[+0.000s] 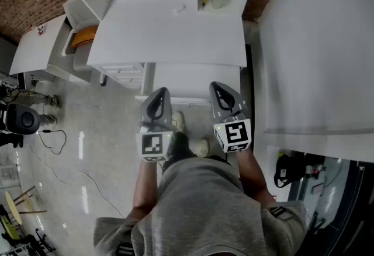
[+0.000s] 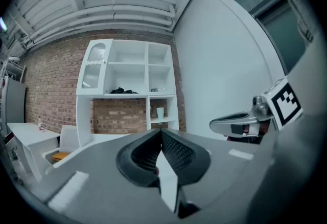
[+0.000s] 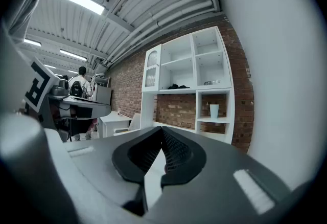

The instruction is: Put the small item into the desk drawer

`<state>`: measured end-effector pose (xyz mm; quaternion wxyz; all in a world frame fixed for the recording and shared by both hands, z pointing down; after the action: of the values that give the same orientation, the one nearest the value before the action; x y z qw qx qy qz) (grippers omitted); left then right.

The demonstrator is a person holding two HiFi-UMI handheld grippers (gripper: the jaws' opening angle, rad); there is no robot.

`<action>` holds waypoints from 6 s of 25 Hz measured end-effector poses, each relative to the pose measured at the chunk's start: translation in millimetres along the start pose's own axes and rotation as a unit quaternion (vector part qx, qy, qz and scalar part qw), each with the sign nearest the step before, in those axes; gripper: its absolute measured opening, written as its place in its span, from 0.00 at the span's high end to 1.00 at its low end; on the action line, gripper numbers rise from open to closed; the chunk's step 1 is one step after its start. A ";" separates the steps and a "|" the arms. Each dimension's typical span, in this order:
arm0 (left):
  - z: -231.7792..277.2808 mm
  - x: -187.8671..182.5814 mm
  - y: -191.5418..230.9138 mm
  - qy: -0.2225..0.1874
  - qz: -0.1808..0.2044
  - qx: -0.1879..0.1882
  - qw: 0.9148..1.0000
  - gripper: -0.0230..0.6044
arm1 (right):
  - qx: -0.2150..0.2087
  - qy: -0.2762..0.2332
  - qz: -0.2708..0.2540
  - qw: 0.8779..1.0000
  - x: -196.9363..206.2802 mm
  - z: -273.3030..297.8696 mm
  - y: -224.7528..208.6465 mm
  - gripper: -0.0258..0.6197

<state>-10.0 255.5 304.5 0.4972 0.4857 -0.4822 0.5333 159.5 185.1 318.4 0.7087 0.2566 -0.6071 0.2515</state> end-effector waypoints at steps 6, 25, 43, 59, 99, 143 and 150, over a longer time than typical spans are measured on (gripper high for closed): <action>21.2 -1.5 16.8 -0.001 0.008 -0.004 1.000 0.94 | 0.000 -0.006 0.002 1.000 -1.4 24.8 -7.6 0.96; 133.9 -1.2 114.0 0.021 -0.016 0.020 0.999 0.94 | 0.015 0.025 0.017 0.999 -13.1 170.0 -27.3 0.96; 235.4 12.9 208.0 0.035 -0.039 0.068 0.996 0.94 | 0.052 0.058 0.010 0.997 -20.1 302.7 -38.3 0.96; 337.4 41.6 243.3 0.057 -0.041 0.048 0.996 0.94 | 0.027 0.083 0.003 0.996 8.2 403.6 -94.5 0.96; 477.2 186.6 277.3 0.156 -0.078 0.003 0.985 0.94 | -0.035 0.211 0.005 0.977 208.0 634.4 -186.7 0.48; 434.2 149.1 282.8 0.138 -0.067 -0.015 0.988 0.94 | -0.035 0.185 -0.010 0.982 144.2 602.5 -175.2 0.54; 409.2 125.6 275.5 0.123 -0.059 -0.005 0.991 0.94 | -0.023 0.167 -0.015 0.986 108.9 566.1 -159.1 0.54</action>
<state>-273.6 -156.0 446.9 0.5857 0.4415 -0.3909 0.5561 -133.5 -306.9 491.2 0.8094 0.2040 -0.4822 0.2660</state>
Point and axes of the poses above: the fingertips, and each gripper's own axes: z forward along the fingers, y to its left, x out of its underside, the point moved 6 cm from there along -z, backward along the fingers, and after that the axes turned 1 degree about -z, right-handed, at the moved point
